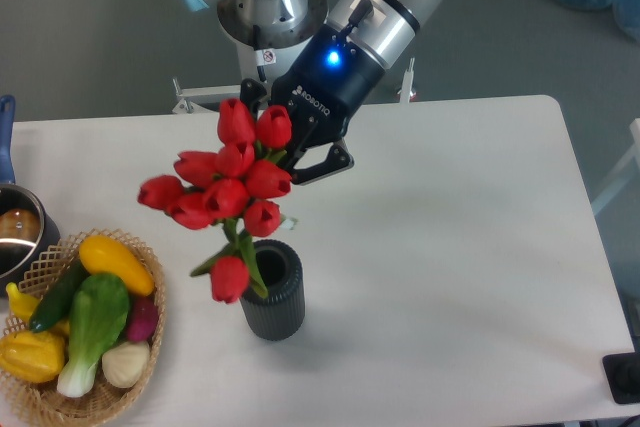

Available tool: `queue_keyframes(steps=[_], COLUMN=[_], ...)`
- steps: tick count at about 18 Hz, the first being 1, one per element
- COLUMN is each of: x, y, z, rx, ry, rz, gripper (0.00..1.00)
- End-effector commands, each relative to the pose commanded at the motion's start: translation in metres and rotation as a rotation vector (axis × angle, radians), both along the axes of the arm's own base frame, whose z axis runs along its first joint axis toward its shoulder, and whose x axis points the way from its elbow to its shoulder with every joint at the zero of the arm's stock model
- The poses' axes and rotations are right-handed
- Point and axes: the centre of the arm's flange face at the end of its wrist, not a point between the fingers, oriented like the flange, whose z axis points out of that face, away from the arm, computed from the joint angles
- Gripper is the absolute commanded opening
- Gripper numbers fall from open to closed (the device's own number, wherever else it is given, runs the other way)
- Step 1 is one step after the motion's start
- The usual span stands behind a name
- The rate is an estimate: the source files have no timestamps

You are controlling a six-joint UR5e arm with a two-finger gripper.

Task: Insert the flowers into the vase
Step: 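Lower the tulip stems down into the black vase opening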

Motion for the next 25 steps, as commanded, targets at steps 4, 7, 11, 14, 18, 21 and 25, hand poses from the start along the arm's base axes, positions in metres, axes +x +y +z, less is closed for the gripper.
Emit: queue_keyframes(steps=[4,7,11,14,18,21,25], x=[-0.011,-0.017,-0.020,-0.021,-0.026,-0.030,-0.029], y=[0.013,0.015,0.013,0.011,0.006,0.002,0.003], z=[-0.024,-0.028,-0.026,-0.030,-0.035,-0.038,-0.044], rx=[0.064,0.087,0.095,0.091,0.085,0.083,0.079], ry=[0.002,-0.019,-0.022,-0.030,-0.038,-0.042,-0.044], rz=[-0.035,-0.046,-0.044,-0.041,-0.028,-0.019,-0.021], gripper=[0.00,0.00,0.00,0.00,0.00,0.00,0.00])
